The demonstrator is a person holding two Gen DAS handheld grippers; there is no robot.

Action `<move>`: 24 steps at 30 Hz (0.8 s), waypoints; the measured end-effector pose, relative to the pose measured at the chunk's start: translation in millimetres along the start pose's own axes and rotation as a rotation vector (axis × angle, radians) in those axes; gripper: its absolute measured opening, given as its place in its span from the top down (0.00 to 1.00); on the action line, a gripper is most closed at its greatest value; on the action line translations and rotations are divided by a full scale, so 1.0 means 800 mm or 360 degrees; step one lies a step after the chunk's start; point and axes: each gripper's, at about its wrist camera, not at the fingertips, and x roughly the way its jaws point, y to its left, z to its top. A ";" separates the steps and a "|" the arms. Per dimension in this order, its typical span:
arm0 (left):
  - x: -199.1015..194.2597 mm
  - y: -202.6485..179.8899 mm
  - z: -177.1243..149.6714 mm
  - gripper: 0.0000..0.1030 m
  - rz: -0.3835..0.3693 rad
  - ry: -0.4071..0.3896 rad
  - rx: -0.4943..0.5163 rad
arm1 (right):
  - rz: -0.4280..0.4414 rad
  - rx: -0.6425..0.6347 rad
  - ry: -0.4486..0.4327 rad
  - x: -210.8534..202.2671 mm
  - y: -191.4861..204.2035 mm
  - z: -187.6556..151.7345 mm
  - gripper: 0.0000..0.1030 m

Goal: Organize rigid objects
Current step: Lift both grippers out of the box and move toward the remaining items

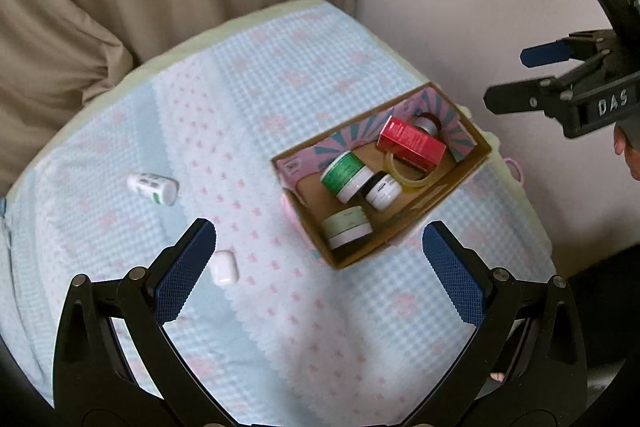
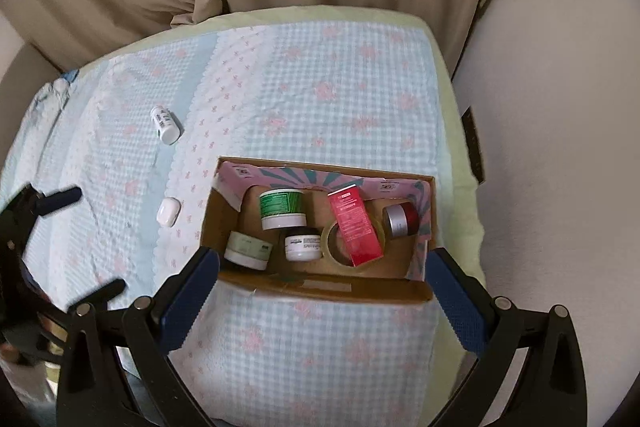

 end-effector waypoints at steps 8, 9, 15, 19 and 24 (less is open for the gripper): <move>-0.076 0.091 -0.035 0.00 0.0128 -0.0086 0.0060 | -0.0104 -0.0005 -0.0184 -0.067 0.100 -0.019 0.00; -0.083 0.103 -0.039 0.00 0.0126 -0.0091 0.0053 | -0.0113 -0.0003 -0.0202 -0.071 0.113 -0.019 0.00; -0.118 0.186 -0.066 0.00 0.0144 -0.0128 0.0033 | -0.0087 0.0048 -0.0261 -0.080 0.190 -0.017 0.00; -0.123 0.241 -0.081 0.00 0.0137 -0.0116 0.0029 | -0.0057 0.0098 -0.0270 -0.073 0.239 -0.012 0.00; -0.110 0.308 -0.096 0.00 0.0116 -0.0066 0.0034 | -0.0054 0.0156 -0.0233 -0.046 0.294 -0.008 0.00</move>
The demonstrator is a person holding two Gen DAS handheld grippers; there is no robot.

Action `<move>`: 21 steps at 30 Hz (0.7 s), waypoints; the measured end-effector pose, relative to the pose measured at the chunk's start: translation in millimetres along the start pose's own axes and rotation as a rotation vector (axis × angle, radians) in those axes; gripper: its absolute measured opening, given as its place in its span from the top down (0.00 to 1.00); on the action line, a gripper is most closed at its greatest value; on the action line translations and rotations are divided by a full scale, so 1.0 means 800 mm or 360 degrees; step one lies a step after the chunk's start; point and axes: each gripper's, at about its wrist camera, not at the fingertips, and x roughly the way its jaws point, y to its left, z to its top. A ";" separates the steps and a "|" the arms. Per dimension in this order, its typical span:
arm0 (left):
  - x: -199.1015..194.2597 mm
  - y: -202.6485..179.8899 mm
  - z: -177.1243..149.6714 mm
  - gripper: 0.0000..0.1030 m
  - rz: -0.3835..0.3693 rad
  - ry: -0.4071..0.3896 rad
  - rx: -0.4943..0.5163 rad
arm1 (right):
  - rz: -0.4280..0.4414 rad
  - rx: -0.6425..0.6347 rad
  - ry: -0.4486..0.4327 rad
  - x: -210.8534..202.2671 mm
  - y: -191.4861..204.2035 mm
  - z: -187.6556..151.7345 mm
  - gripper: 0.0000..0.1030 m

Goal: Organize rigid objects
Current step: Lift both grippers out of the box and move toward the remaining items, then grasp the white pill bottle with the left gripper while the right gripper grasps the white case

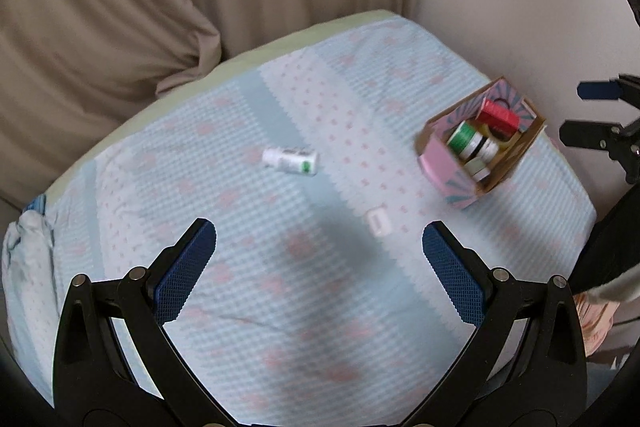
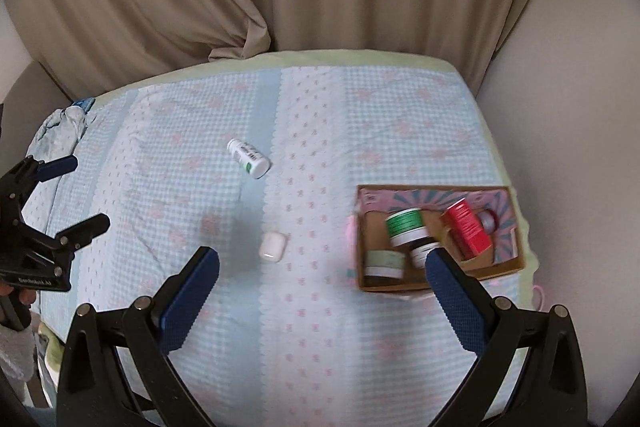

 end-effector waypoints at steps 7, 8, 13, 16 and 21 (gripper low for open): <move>0.063 0.071 -0.005 0.00 -0.0036 0.0154 -0.0202 | 0.0035 0.0129 0.0093 0.067 0.048 -0.014 0.00; 0.075 0.078 -0.004 0.00 -0.0045 0.0175 -0.0252 | 0.0035 0.0138 0.0110 0.078 0.053 -0.015 0.00; 0.143 0.107 0.006 0.00 -0.0075 0.0279 -0.0482 | 0.0009 0.0134 0.0225 0.146 0.073 -0.022 0.00; 0.188 0.116 0.022 0.00 -0.0102 0.0340 -0.0627 | 0.0021 0.0136 0.0268 0.184 0.078 -0.022 0.00; 0.280 0.126 0.055 0.01 -0.0180 0.0465 -0.0854 | -0.0004 0.0144 0.0320 0.249 0.081 -0.028 0.00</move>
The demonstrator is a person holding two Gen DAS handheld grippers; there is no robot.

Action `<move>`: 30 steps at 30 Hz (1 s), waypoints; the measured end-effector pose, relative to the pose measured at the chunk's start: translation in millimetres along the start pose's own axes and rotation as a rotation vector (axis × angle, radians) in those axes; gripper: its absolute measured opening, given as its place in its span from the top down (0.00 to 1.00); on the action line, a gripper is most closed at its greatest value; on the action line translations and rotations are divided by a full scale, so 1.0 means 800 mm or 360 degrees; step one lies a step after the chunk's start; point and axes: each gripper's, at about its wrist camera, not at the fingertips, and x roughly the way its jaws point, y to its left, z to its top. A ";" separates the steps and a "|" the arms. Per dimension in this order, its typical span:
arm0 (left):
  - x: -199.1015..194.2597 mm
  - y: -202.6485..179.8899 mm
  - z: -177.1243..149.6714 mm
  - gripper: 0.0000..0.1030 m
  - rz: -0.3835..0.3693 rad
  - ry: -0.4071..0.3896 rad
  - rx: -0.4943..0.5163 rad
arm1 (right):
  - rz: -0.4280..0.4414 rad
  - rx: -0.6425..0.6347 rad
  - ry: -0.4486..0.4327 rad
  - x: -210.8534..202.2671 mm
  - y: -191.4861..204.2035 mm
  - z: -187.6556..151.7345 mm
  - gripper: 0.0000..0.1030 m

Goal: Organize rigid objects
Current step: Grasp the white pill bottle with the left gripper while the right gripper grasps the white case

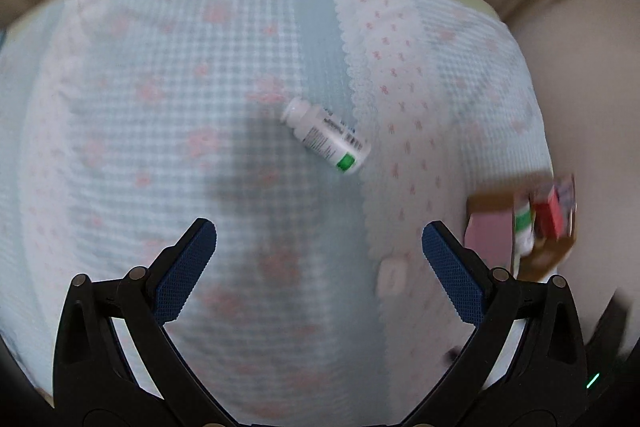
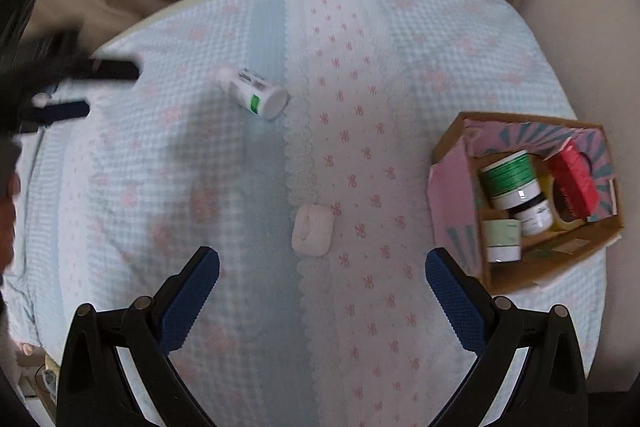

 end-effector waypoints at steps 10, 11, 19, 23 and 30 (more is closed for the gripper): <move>0.154 0.012 0.076 0.07 -0.0101 0.0271 -0.0499 | -0.0140 -0.0095 0.0062 0.103 0.013 -0.007 0.01; 0.167 0.014 0.079 0.09 -0.0093 0.0295 -0.0531 | -0.0138 -0.0096 0.0066 0.110 0.014 -0.008 0.01; 0.232 0.026 0.080 0.15 -0.0089 0.0410 -0.0730 | -0.0076 -0.0077 0.0078 0.157 0.029 -0.021 0.13; 0.245 0.021 0.084 0.15 -0.0060 0.0407 -0.0750 | -0.0059 -0.0020 0.0109 0.179 0.029 -0.017 0.19; 0.260 -0.001 0.087 0.31 0.0039 0.0382 -0.0782 | -0.0076 0.0095 0.0146 0.203 0.022 -0.010 0.35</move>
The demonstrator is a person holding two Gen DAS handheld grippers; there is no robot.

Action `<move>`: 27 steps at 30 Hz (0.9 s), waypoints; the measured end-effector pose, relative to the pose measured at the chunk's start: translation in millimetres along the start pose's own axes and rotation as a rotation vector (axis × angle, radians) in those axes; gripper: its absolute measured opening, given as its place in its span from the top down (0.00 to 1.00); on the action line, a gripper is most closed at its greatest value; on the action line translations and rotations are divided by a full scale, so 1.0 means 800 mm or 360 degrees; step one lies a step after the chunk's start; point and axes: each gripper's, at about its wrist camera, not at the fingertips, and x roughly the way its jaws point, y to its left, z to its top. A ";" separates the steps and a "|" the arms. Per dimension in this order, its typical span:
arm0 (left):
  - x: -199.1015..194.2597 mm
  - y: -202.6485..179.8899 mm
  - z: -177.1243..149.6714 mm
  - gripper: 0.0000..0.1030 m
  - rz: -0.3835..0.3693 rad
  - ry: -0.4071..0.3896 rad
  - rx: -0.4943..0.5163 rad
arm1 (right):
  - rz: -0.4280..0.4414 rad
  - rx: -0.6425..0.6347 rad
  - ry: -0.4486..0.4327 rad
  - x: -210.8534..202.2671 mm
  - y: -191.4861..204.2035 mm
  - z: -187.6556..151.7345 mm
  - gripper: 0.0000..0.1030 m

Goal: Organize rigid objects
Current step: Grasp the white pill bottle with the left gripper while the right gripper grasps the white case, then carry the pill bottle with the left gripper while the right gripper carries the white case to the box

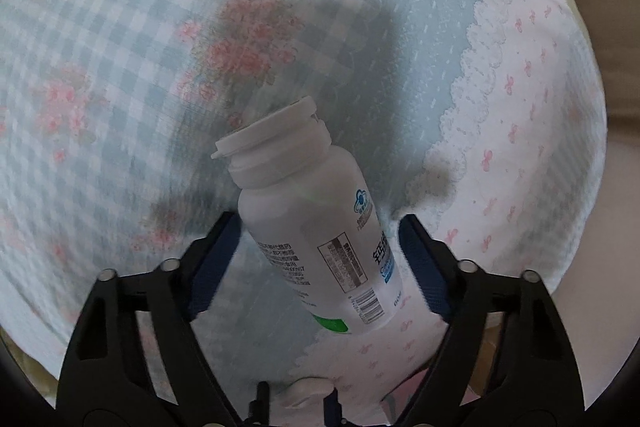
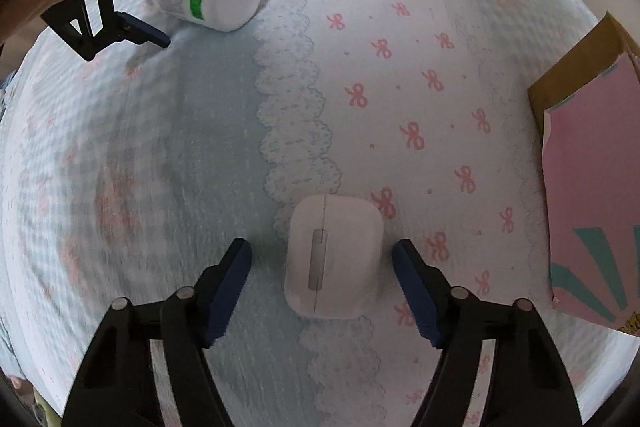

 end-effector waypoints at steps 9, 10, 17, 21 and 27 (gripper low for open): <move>-0.002 -0.015 -0.022 0.46 -0.0019 -0.0031 0.0080 | 0.0018 0.0016 0.0026 -0.006 -0.003 0.020 0.60; -0.003 -0.016 -0.024 0.46 -0.0013 -0.0035 0.0095 | 0.0024 0.0021 0.0028 -0.006 -0.006 0.022 0.60; -0.016 -0.016 -0.039 0.49 -0.0036 -0.0068 0.0175 | 0.0036 0.0059 0.0018 -0.015 -0.021 0.017 0.60; -0.035 -0.010 -0.053 0.51 -0.0070 -0.0102 0.0224 | 0.0039 0.0061 0.0000 -0.029 -0.018 0.010 0.60; -0.078 0.005 -0.074 0.51 -0.0140 -0.0149 0.0285 | 0.0048 0.0061 -0.0067 -0.062 -0.020 0.006 0.60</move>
